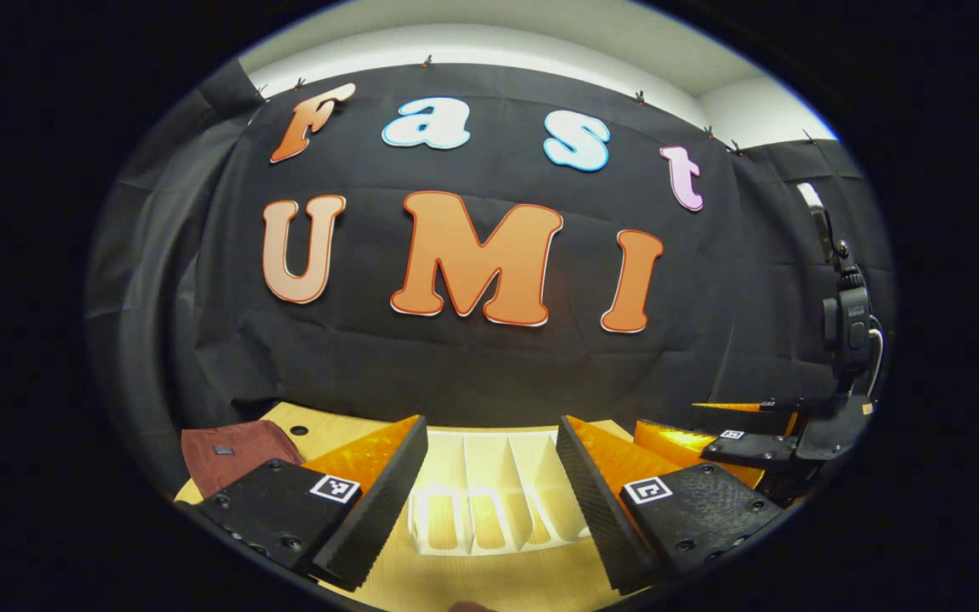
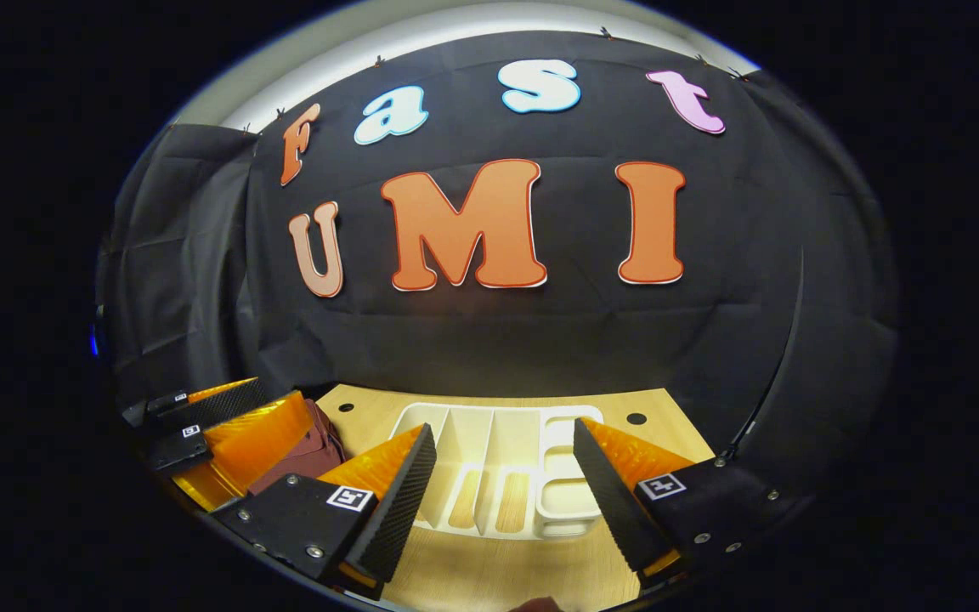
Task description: Open the schoolbag, grab two books from the bookshelf and put them into the schoolbag.
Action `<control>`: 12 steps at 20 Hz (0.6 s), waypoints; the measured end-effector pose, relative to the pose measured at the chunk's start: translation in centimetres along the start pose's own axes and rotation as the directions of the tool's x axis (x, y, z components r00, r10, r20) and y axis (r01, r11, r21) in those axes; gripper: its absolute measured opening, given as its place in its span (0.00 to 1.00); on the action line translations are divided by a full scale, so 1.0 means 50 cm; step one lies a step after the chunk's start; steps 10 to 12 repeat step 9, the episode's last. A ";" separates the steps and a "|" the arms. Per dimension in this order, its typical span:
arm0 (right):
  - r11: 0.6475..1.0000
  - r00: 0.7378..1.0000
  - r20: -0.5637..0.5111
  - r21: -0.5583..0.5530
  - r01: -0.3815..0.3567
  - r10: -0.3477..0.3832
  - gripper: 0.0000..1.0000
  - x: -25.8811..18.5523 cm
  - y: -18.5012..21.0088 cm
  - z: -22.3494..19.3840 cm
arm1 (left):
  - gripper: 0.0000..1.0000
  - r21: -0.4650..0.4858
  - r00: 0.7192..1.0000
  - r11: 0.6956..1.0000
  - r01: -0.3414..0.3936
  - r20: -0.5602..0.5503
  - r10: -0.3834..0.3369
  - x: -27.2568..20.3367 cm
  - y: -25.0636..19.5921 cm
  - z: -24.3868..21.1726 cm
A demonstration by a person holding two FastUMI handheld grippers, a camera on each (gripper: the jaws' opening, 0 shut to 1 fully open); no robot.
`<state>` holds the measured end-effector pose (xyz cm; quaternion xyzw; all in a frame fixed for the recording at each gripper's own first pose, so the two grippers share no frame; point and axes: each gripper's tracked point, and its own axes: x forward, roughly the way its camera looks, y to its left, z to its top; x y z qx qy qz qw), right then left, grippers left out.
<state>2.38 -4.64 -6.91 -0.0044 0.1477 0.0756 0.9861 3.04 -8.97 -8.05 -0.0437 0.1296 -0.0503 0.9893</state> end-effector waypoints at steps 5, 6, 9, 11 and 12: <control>1.000 1.000 0.002 -0.017 -0.014 0.014 0.97 0.005 0.041 -0.003 | 0.97 -0.001 1.000 1.000 -0.009 0.024 0.009 -0.006 0.014 -0.002; 1.000 1.000 0.006 -0.024 -0.010 0.010 0.97 0.008 0.045 0.000 | 0.98 0.003 0.999 1.000 -0.005 0.035 0.005 -0.005 0.012 0.001; 0.999 1.000 -0.008 -0.028 -0.019 0.019 0.97 0.011 0.047 -0.008 | 0.97 0.017 0.999 1.000 -0.019 0.041 0.018 -0.010 0.031 0.001; 0.999 1.000 -0.008 -0.028 -0.019 0.019 0.97 0.011 0.047 -0.008 | 0.97 0.017 0.999 1.000 -0.019 0.041 0.018 -0.010 0.031 0.001; 0.999 1.000 -0.008 -0.028 -0.019 0.019 0.97 0.011 0.047 -0.008 | 0.97 0.017 0.999 1.000 -0.019 0.041 0.018 -0.010 0.031 0.001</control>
